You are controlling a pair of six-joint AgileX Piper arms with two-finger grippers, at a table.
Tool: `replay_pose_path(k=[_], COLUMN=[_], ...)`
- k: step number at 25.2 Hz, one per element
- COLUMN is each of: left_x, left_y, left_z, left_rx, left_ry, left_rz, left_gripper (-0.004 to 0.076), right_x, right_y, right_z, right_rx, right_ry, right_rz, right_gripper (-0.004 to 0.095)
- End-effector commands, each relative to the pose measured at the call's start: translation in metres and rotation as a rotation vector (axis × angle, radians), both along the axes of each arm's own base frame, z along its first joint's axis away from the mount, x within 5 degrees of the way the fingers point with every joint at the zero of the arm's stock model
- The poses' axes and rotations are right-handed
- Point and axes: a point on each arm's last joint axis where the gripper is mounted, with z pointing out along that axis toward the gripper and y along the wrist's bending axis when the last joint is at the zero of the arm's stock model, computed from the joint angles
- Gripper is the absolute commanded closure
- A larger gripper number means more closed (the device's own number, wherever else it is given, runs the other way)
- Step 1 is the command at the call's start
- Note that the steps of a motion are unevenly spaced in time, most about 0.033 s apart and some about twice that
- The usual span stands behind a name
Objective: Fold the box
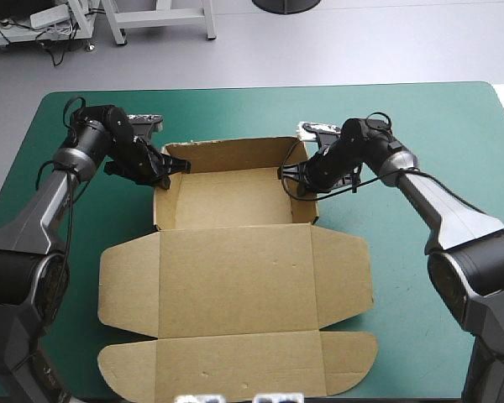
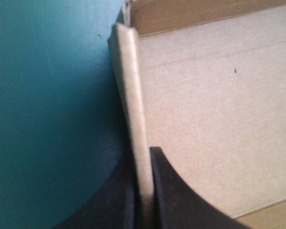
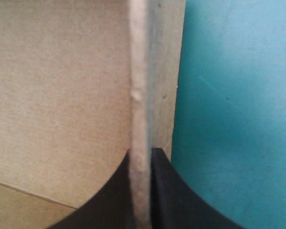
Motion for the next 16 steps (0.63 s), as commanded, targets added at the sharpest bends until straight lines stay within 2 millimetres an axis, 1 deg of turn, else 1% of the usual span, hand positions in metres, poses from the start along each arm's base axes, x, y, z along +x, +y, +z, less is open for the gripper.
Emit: replay_pose_path(k=[1,4,7,10,16], left_x=[0.000,0.004,0.004,0.005,0.006], left_y=[-0.001,-0.013,-0.024,-0.027,-0.028], left_z=[0.016,0.004,-0.003,-0.006,-0.006], left_rx=[0.002,0.009,0.015,0.018,0.016], left_ry=[-0.053,-0.033,-0.020,-0.016,-0.028], left_rz=[-0.001,-0.029,-0.055,-0.064,-0.062], left_gripper=[0.0734,0.0734,0.0734,0.0734,0.0734], right_x=[0.001,0.004,0.005,0.006,0.010], right_y=[-0.012,-0.015,-0.016,-0.018,-0.021], right_z=[0.044,0.055,0.057,0.053,0.035], right_rx=[0.078,0.079,0.059,0.001,-0.083], right_ry=[-0.119,-0.157,-0.183,-0.190,-0.133], right_rz=[0.011,0.007,0.027,0.052,0.079], right_gripper=[0.0908,0.0908,0.0906,0.0880,0.0762])
